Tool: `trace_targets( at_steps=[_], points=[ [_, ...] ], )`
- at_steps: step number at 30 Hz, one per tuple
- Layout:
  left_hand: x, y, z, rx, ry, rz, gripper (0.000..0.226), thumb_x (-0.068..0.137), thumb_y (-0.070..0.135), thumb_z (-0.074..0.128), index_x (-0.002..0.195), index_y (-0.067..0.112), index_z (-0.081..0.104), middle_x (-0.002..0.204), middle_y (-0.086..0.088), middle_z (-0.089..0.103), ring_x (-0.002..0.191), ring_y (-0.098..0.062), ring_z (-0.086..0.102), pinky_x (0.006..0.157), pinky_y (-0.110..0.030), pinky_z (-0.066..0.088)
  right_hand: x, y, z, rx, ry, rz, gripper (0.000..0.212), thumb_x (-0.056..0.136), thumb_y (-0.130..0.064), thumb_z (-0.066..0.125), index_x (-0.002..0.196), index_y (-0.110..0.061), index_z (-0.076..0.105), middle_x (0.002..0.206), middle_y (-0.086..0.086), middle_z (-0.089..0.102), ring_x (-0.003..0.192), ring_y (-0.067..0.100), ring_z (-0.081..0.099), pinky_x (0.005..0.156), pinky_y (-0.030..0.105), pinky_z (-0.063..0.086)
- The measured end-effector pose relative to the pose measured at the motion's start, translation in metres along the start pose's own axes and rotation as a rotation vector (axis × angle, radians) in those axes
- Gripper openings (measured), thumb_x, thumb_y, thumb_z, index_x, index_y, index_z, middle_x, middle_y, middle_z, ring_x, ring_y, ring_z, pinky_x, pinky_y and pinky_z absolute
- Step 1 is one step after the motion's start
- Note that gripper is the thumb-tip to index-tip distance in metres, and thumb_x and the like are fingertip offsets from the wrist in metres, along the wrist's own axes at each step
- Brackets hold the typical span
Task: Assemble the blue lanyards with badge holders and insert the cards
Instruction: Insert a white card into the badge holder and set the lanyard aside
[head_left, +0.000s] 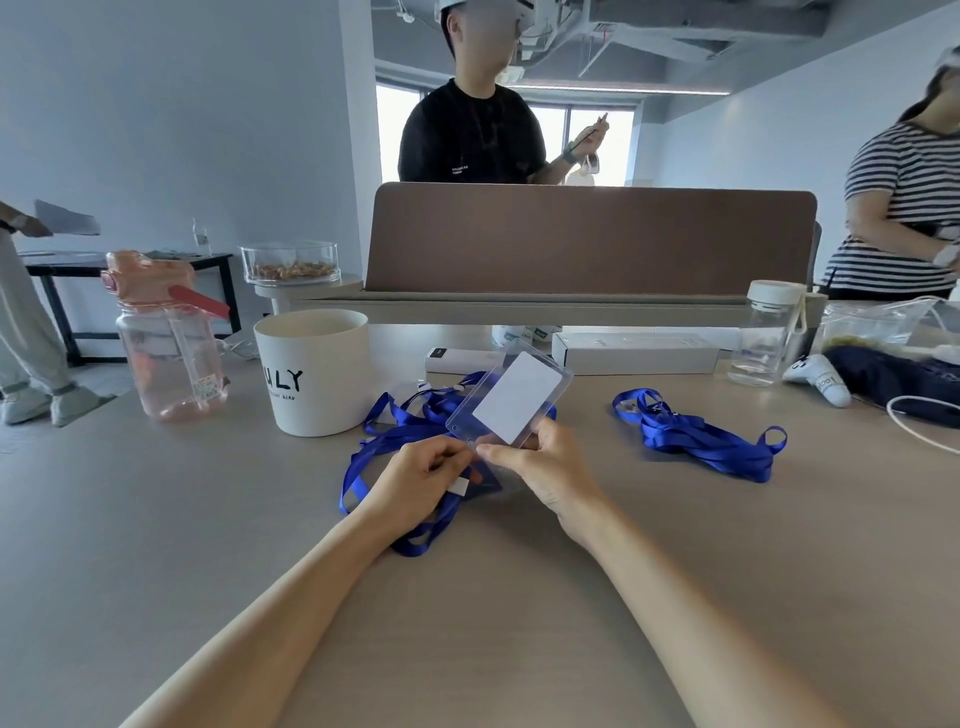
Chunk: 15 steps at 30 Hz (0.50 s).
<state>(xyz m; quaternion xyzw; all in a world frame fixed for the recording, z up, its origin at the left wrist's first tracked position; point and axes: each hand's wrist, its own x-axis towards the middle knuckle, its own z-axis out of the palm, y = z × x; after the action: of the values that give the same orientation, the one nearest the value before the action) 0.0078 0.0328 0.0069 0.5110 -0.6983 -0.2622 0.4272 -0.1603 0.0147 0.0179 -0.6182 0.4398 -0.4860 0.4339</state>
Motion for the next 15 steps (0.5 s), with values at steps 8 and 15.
trace_targets(
  at_steps=[8,15],
  points=[
    [-0.0006,0.0016,0.0016,0.022,0.002,0.021,0.018,0.097,0.022,0.054,0.090,0.036,0.064,0.076,0.013,0.071,0.071,0.006,0.062,0.067,-0.008,0.045,0.0004,0.0012,0.0014,0.005,0.022,0.014,0.016,0.077,-0.015,0.079,0.090,-0.019,0.070,0.086,-0.008,0.073,0.073,-0.008,0.064,0.062,0.006,0.045],
    [0.0010,-0.0022,0.0021,0.020,0.017,0.023,0.013,0.095,0.025,0.056,0.096,0.029,0.068,0.080,0.011,0.072,0.078,0.002,0.065,0.072,-0.009,0.047,0.0005,0.0013,0.0011,0.005,0.049,0.018,0.010,0.078,-0.017,0.078,0.085,-0.019,0.071,0.075,-0.014,0.069,0.074,-0.004,0.062,0.061,0.008,0.043]
  ],
)
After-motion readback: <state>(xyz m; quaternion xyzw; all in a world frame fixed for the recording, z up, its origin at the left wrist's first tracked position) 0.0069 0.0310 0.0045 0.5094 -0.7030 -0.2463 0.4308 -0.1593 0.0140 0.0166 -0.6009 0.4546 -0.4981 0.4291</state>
